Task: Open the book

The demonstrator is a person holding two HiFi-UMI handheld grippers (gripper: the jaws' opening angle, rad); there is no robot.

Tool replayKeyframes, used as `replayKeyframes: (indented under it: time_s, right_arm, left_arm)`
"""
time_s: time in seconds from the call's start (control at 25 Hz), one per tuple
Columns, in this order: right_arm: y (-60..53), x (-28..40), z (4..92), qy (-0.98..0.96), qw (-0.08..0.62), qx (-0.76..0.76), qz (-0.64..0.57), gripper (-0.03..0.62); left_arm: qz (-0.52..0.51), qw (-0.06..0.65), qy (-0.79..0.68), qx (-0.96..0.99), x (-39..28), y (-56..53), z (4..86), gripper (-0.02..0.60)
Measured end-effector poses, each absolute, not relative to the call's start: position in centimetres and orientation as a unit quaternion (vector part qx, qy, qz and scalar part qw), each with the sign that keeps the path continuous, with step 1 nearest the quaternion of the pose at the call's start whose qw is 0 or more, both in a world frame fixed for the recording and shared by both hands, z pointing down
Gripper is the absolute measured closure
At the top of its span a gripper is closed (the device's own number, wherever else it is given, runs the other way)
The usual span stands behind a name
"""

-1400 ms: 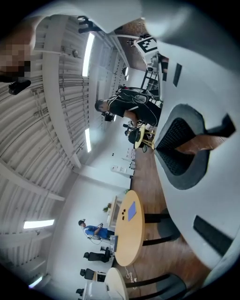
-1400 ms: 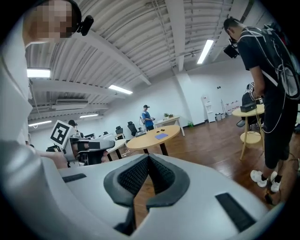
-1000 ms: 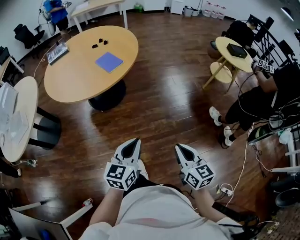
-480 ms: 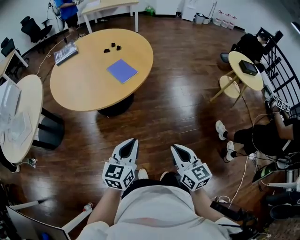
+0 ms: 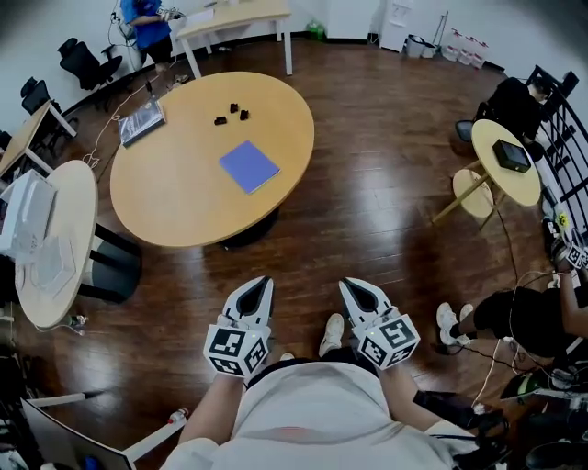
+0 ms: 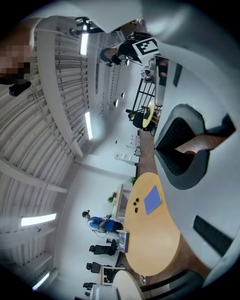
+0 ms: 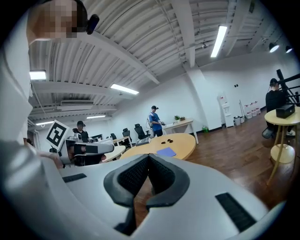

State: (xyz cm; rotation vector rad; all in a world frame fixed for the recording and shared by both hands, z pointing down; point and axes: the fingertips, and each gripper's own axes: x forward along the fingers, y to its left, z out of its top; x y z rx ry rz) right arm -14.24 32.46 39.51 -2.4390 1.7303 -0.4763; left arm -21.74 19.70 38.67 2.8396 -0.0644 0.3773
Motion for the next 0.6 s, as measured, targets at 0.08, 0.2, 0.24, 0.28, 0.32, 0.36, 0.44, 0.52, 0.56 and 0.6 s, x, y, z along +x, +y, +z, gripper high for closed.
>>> replayKeyframes:
  time_s: [0.08, 0.2, 0.24, 0.28, 0.32, 0.36, 0.44, 0.52, 0.56, 0.6]
  right_arm:
    - [32.1, -11.4, 39.2, 0.581, 0.056, -0.798, -0.153, 0.597]
    - [31.6, -6.9, 38.9, 0.596, 0.058, -0.787, -0.148, 0.597]
    - [31.6, -5.5, 38.8, 0.6, 0.058, -0.784, -0.147, 0.597]
    - [31.8, -4.2, 38.7, 0.603, 0.058, -0.782, -0.146, 0.597]
    - [32.1, -2.8, 38.6, 0.605, 0.057, -0.781, -0.144, 0.597]
    - [32.4, -1.3, 38.4, 0.606, 0.056, -0.781, -0.142, 0.597]
    - [33.0, 1.6, 38.3, 0.6, 0.06, -0.785, -0.138, 0.597]
    - [33.5, 3.8, 38.3, 0.593, 0.068, -0.79, -0.136, 0.597]
    - [33.7, 4.6, 38.4, 0.591, 0.071, -0.792, -0.136, 0.597]
    - [33.9, 5.4, 38.6, 0.589, 0.072, -0.794, -0.137, 0.597]
  left_arm:
    - [0.125, 0.132, -0.033, 0.983, -19.2, 19.4, 38.1, 0.571]
    - [0.121, 0.124, -0.055, 0.983, -15.2, 18.7, 37.7, 0.571]
    - [0.119, 0.122, -0.063, 0.983, -14.1, 18.6, 37.4, 0.571]
    - [0.116, 0.12, -0.069, 0.984, -13.0, 18.7, 37.1, 0.571]
    - [0.115, 0.117, -0.074, 0.984, -12.0, 18.9, 36.9, 0.571]
    - [0.114, 0.113, -0.077, 0.984, -10.9, 19.1, 36.8, 0.571]
    - [0.115, 0.108, -0.077, 0.984, -8.7, 19.7, 36.6, 0.571]
    - [0.117, 0.1, -0.071, 0.985, -6.8, 20.1, 36.6, 0.571]
    - [0.118, 0.098, -0.068, 0.986, -5.9, 20.2, 36.7, 0.571]
    - [0.118, 0.099, -0.065, 0.986, -4.9, 20.3, 36.7, 0.571]
